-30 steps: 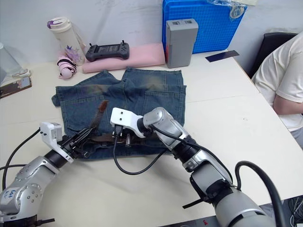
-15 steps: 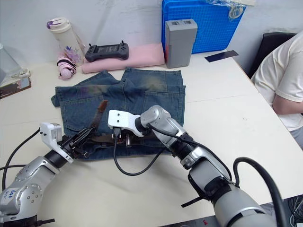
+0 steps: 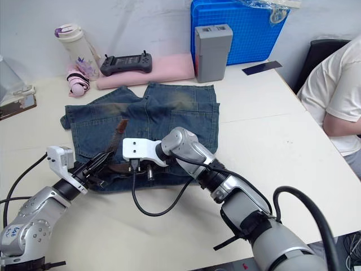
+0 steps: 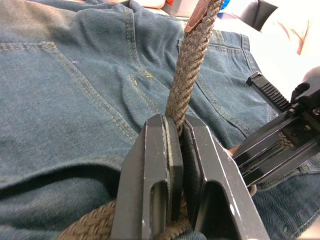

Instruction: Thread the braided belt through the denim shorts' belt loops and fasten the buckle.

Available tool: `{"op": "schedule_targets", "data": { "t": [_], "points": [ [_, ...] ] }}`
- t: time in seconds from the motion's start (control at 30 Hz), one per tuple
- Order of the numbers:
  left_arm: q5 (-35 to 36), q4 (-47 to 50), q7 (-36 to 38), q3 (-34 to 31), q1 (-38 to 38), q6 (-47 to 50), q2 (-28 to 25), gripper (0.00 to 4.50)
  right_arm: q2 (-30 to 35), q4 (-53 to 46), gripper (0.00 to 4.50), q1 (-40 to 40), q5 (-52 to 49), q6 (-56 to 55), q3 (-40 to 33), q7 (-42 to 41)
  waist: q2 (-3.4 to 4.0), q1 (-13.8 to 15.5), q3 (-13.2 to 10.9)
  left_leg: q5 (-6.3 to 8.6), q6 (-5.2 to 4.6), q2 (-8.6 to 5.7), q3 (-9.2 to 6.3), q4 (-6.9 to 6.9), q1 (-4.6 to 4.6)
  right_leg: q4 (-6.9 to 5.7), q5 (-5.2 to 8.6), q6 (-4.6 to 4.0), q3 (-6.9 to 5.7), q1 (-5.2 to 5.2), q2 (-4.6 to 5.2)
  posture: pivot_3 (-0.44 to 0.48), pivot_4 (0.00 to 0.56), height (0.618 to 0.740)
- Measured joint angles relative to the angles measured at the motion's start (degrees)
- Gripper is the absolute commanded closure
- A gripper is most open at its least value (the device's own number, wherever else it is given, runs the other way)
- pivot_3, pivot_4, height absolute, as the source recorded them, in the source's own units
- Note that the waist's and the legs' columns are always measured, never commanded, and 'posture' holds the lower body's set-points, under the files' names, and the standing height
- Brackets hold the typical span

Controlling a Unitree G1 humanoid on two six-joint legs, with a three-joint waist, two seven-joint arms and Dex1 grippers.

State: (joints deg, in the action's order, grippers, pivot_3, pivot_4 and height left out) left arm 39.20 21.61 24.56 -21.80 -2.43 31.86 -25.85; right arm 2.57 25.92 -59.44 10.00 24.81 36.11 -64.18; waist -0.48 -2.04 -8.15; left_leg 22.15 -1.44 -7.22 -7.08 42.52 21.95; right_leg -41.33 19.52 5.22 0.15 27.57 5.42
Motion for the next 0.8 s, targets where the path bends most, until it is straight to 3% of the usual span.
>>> {"op": "schedule_targets", "data": {
  "t": [0.27,0.63,0.8],
  "points": [
    [-0.1,-0.1,0.8,0.6,3.1,0.6,-1.8,4.27,-3.3,8.7,4.48,-4.1,4.4,-4.7,2.4,-2.6,0.16,0.0,0.7,0.14,0.17,0.01,-0.03,-0.51,-0.9,-0.04,0.19,-0.35,0.07,-0.32,-0.12,0.0,0.15,0.676],
    [4.5,-0.4,11.5,2.9,12.3,11.9,-16.6,4.27,-8.0,13.2,4.48,-5.6,11.5,-10.6,3.8,-3.2,0.55,-0.8,1.5,0.53,0.49,0.26,-0.34,-0.9,-1.8,-0.17,0.46,-0.81,0.32,-0.66,-0.75,0.0,0.15,0.676],
    [4.8,-2.8,16.5,7.5,22.3,16.5,-20.8,4.27,-8.6,13.3,4.48,-5.5,13.5,-12.4,3.8,-3.2,0.59,-0.7,1.4,0.61,0.63,0.44,-0.4,-0.91,-1.82,-0.16,0.5,-0.89,0.29,-0.67,-0.92,0.0,0.15,0.676]
  ]
}}
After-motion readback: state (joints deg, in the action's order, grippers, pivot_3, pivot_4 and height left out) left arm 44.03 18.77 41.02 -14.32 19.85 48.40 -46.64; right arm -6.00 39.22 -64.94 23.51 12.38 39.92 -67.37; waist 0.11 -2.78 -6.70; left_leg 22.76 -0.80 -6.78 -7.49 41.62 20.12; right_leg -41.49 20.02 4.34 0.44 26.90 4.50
